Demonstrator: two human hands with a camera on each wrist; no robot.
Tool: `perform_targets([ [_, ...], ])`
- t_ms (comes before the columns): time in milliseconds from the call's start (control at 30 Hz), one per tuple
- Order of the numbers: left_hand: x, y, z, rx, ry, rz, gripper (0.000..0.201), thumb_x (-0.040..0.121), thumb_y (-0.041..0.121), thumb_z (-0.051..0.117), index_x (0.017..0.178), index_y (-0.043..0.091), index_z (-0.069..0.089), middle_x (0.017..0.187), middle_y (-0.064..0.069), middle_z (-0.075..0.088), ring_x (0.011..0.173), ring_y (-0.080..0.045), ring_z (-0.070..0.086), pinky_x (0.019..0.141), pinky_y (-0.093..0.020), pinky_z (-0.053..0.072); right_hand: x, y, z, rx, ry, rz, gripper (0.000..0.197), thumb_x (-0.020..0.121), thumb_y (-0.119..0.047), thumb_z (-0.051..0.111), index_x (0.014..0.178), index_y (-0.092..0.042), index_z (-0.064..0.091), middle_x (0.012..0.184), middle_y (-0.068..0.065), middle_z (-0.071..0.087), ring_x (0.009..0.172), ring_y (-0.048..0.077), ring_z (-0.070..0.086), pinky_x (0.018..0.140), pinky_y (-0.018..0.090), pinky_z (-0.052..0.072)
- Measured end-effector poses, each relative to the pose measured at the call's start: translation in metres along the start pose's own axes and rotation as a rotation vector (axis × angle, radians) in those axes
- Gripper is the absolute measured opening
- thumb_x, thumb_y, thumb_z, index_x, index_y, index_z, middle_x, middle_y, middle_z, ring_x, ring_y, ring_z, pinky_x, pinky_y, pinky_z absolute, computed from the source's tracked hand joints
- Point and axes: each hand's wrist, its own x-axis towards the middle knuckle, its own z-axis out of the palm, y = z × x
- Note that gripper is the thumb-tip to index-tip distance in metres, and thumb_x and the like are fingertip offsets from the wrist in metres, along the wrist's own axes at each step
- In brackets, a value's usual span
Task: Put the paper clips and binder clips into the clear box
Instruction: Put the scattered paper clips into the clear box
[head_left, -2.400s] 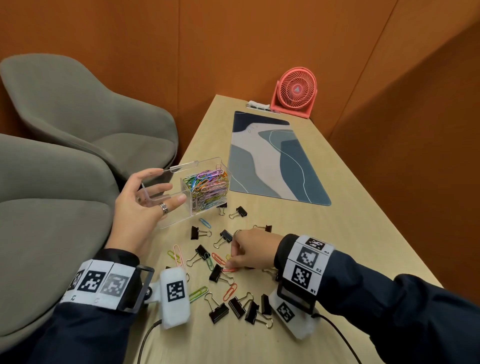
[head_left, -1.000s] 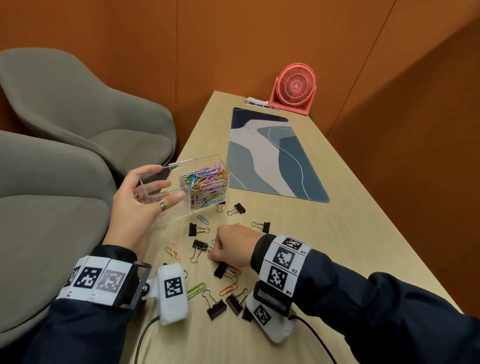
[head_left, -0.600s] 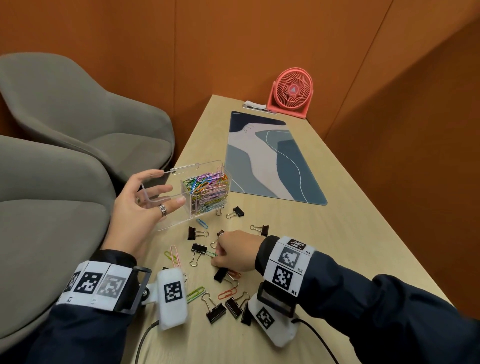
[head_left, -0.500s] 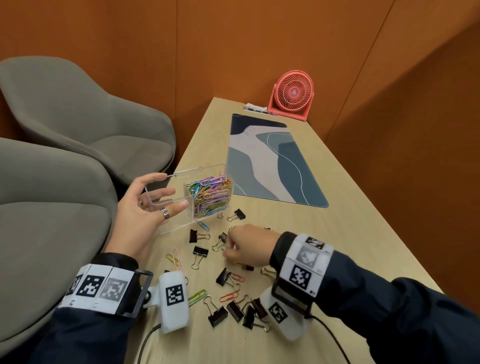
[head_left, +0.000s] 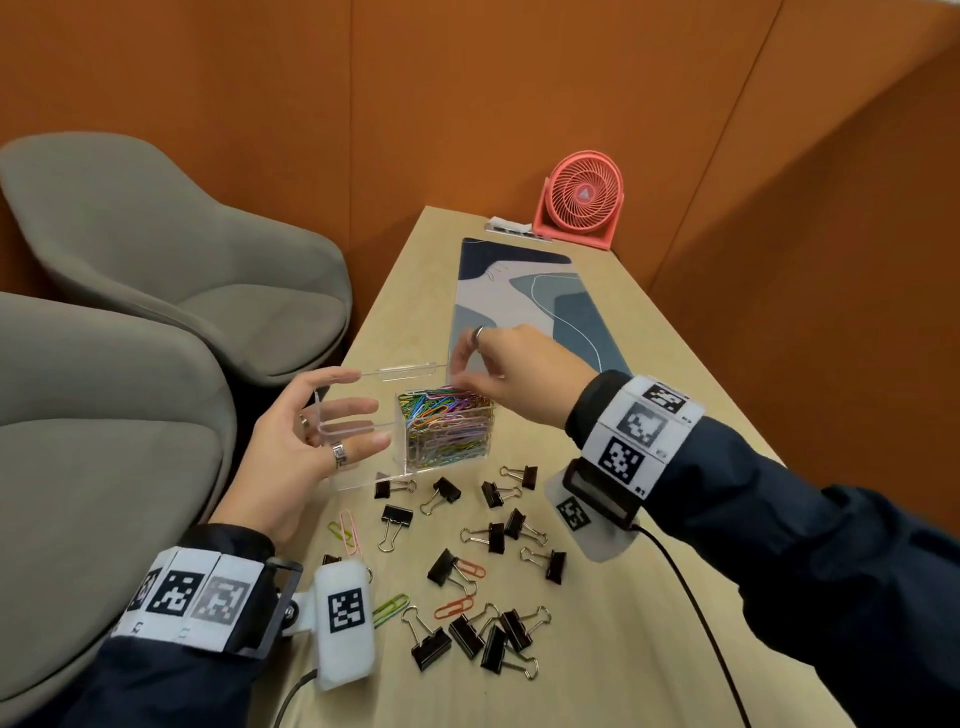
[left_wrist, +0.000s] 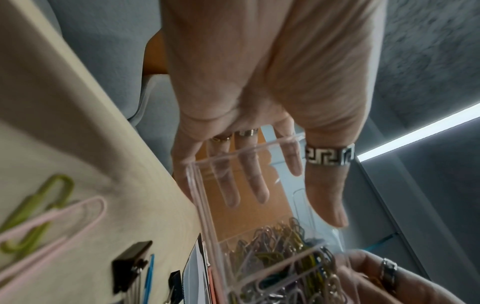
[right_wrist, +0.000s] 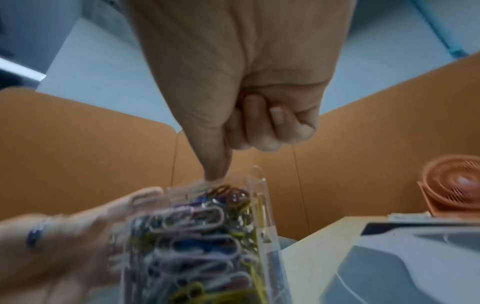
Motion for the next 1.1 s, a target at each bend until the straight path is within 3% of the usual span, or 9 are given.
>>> perform_targets([
  [100, 0.0, -0.002, 0.001, 0.006, 0.0, 0.003, 0.075, 0.034, 0.037, 0.091, 0.103, 0.038, 0.062, 0.098, 0.0, 0.073, 0.087, -0.015, 0.071, 0.07, -0.025, 0.055, -0.002, -0.003, -0.007, 0.316, 0.025, 0.078, 0.017, 0.099, -0.019, 0.029, 0.097, -0.01, 0.044, 0.073, 0.001, 0.048, 0.07, 0.021, 0.046, 0.07, 0.034, 0.037],
  [200, 0.0, -0.003, 0.003, 0.014, -0.007, 0.003, 0.068, 0.041, 0.03, 0.086, 0.104, 0.037, 0.061, 0.098, 0.001, 0.074, 0.086, -0.012, 0.07, 0.071, -0.027, 0.055, 0.0, -0.011, -0.008, 0.511, -0.009, 0.063, 0.015, 0.097, -0.009, 0.024, 0.091, -0.008, 0.038, 0.074, 0.001, 0.036, 0.072, 0.018, 0.035, 0.07, 0.031, 0.031],
  [300, 0.0, -0.003, 0.004, 0.011, -0.004, 0.004, 0.066, 0.049, 0.015, 0.091, 0.104, 0.036, 0.061, 0.096, 0.001, 0.074, 0.084, -0.012, 0.07, 0.071, -0.03, 0.053, 0.003, -0.017, 0.002, 0.449, -0.107, 0.031, 0.017, 0.098, -0.005, 0.023, 0.094, -0.007, 0.038, 0.071, 0.001, 0.033, 0.069, 0.017, 0.032, 0.06, 0.025, 0.027],
  [433, 0.0, -0.003, 0.002, -0.01, -0.004, -0.012, 0.068, 0.046, 0.019, 0.093, 0.104, 0.037, 0.061, 0.096, 0.0, 0.074, 0.087, -0.014, 0.069, 0.068, -0.028, 0.053, 0.001, -0.012, 0.014, 0.351, -0.111, -0.012, 0.018, 0.099, -0.006, 0.028, 0.101, -0.011, 0.045, 0.087, 0.0, 0.048, 0.083, 0.015, 0.047, 0.071, 0.02, 0.04],
  [533, 0.0, -0.001, 0.001, -0.033, 0.004, -0.034, 0.069, 0.037, 0.035, 0.084, 0.102, 0.039, 0.061, 0.099, 0.0, 0.073, 0.088, -0.013, 0.069, 0.072, -0.032, 0.054, -0.001, -0.007, 0.019, 0.287, -0.015, -0.097, 0.019, 0.096, -0.008, 0.044, 0.109, -0.009, 0.056, 0.096, -0.001, 0.056, 0.086, 0.009, 0.049, 0.069, 0.003, 0.036],
  [667, -0.001, 0.001, -0.002, -0.031, 0.007, -0.036, 0.07, 0.036, 0.036, 0.083, 0.103, 0.038, 0.061, 0.099, -0.001, 0.073, 0.088, -0.013, 0.068, 0.074, -0.034, 0.054, -0.001, -0.006, 0.023, 0.334, 0.093, -0.127, 0.02, 0.088, -0.007, 0.059, 0.107, -0.011, 0.067, 0.1, -0.002, 0.066, 0.079, -0.001, 0.053, 0.07, -0.003, 0.035],
  [833, -0.001, 0.005, -0.01, -0.039, 0.057, -0.024, 0.066, 0.039, 0.031, 0.085, 0.1, 0.04, 0.062, 0.099, -0.002, 0.072, 0.088, -0.014, 0.067, 0.074, -0.035, 0.053, 0.0, -0.01, 0.024, 0.281, 0.221, -0.149, 0.015, 0.087, -0.018, 0.063, 0.101, -0.017, 0.067, 0.092, -0.005, 0.065, 0.077, -0.001, 0.047, 0.074, 0.009, 0.035],
  [967, -0.001, 0.008, -0.019, -0.043, 0.125, 0.022, 0.064, 0.049, 0.011, 0.087, 0.1, 0.04, 0.061, 0.102, -0.003, 0.071, 0.088, -0.012, 0.068, 0.073, -0.034, 0.052, -0.008, -0.017, 0.034, 0.36, 0.452, -0.078, 0.018, 0.092, -0.031, 0.055, 0.081, -0.019, 0.049, 0.07, -0.015, 0.04, 0.065, 0.0, 0.038, 0.059, 0.014, 0.031],
  [1100, 0.0, 0.008, -0.025, -0.085, 0.219, 0.057, 0.056, 0.053, 0.012, 0.079, 0.1, 0.038, 0.061, 0.102, -0.006, 0.069, 0.087, -0.015, 0.069, 0.063, -0.026, 0.055, -0.013, -0.031, 0.05, 0.35, 0.107, 0.028, 0.026, 0.093, -0.035, 0.051, 0.078, -0.014, 0.053, 0.06, -0.01, 0.045, 0.056, 0.004, 0.04, 0.054, 0.02, 0.031],
])
